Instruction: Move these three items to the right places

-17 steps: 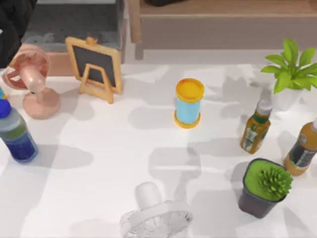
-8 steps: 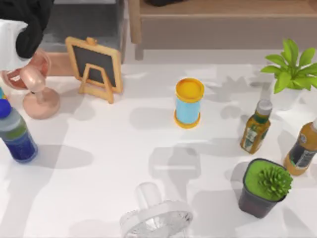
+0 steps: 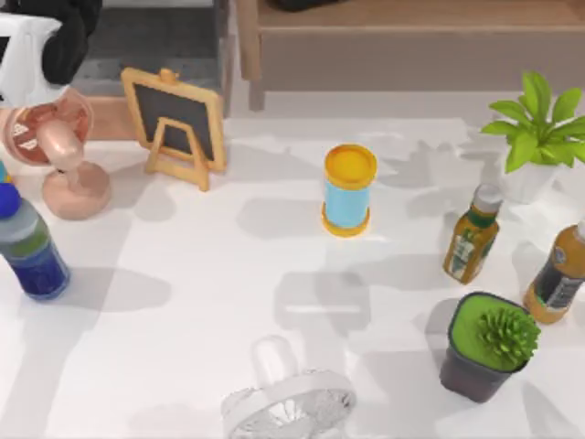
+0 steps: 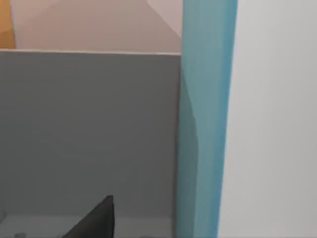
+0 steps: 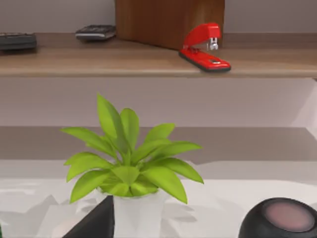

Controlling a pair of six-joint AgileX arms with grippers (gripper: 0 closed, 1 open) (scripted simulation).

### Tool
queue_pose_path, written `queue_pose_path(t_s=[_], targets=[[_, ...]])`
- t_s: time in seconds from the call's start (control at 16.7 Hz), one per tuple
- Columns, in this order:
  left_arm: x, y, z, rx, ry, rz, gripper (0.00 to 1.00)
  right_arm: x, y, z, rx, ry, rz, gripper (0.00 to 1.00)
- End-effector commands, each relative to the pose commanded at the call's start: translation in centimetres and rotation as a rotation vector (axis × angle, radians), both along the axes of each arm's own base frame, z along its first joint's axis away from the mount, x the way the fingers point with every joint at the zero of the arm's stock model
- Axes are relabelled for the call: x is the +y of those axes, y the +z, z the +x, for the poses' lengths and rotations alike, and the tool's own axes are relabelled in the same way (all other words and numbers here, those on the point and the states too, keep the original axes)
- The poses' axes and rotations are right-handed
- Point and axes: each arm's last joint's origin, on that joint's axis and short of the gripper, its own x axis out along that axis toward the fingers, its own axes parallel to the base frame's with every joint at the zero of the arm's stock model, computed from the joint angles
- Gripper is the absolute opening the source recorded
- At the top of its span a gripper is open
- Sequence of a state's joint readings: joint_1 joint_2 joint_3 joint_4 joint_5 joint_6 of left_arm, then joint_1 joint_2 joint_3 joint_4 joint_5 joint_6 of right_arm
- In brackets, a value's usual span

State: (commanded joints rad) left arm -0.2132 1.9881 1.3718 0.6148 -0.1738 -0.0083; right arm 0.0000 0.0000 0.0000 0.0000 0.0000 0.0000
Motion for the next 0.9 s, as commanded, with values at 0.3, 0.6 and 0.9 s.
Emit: queue_pose_path(t_s=[0.3, 0.6, 0.9], targets=[[-0.02, -0.01, 0.61, 0.000, 0.000, 0.000, 1.00, 0.00, 0.00, 0.00, 0.000, 0.000, 0.000, 1.00], [-0.02, -0.01, 0.61, 0.000, 0.000, 0.000, 0.70, 0.00, 0.00, 0.00, 0.000, 0.000, 0.000, 1.00], [-0.02, -0.01, 0.61, 0.000, 0.000, 0.000, 0.32, 0.00, 0.00, 0.00, 0.000, 0.000, 0.000, 1.00]])
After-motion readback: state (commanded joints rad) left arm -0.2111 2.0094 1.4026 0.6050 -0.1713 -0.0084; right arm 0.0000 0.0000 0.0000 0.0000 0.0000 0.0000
